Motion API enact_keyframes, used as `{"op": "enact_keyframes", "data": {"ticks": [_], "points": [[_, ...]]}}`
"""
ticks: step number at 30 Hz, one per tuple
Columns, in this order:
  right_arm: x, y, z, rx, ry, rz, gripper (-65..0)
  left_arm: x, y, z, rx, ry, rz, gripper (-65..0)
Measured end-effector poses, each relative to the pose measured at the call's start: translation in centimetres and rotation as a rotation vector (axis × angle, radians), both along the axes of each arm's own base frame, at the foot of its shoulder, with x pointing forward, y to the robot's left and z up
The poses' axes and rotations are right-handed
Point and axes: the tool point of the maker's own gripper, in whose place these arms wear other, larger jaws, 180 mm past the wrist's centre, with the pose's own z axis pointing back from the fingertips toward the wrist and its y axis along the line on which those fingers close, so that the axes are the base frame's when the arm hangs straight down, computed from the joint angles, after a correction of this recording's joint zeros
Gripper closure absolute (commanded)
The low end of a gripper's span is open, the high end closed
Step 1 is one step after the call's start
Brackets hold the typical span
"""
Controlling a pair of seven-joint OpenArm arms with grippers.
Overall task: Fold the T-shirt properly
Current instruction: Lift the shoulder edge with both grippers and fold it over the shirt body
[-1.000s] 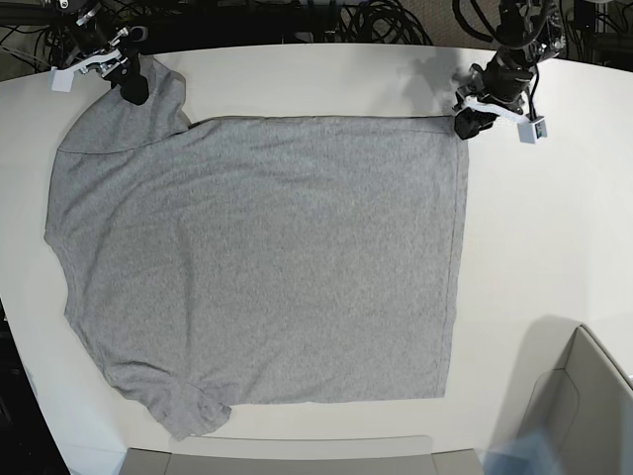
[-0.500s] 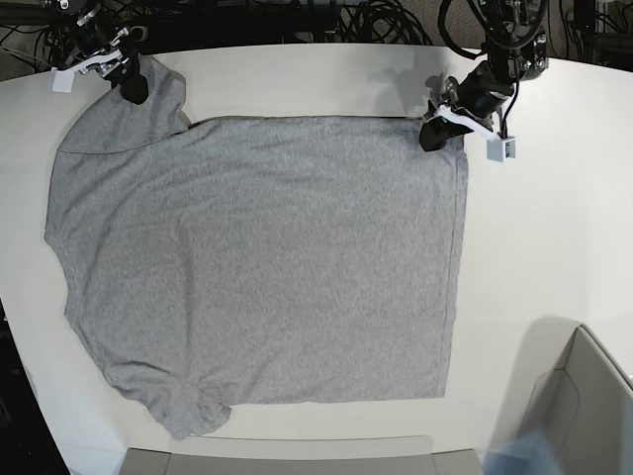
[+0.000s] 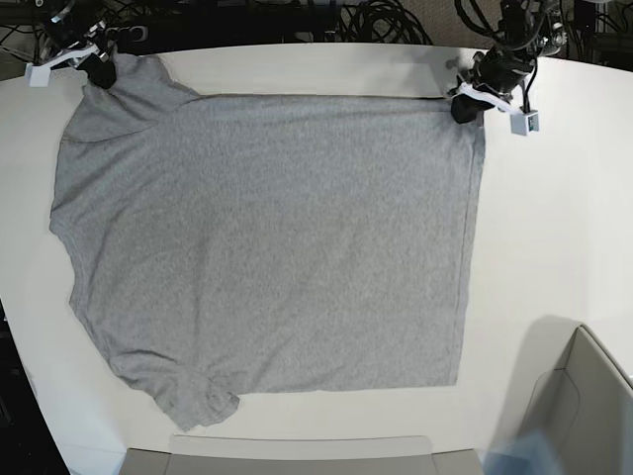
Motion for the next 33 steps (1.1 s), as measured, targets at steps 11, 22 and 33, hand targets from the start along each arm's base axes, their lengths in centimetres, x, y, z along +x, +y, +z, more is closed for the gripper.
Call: {"op": "enact_keyframes", "data": {"ticks": [11, 22, 33], "points": [[2.5, 2.0, 5.5, -0.200, -0.102, 0.100, 0.0, -1.3, 0.9, 3.3, 0.067, -0.044, -0.017, 0.0], [6.7, 1.2, 6.4, -0.334, -0.107, 0.172, 0.0, 1.4, 0.7, 3.7, 0.031, -0.016, 0.082, 0.0], [10.3, 0.9, 6.4, -0.509, -0.072, 0.292, 0.0, 5.6, 0.0, 5.0, -0.038, -0.024, 0.127, 0.0]]}}
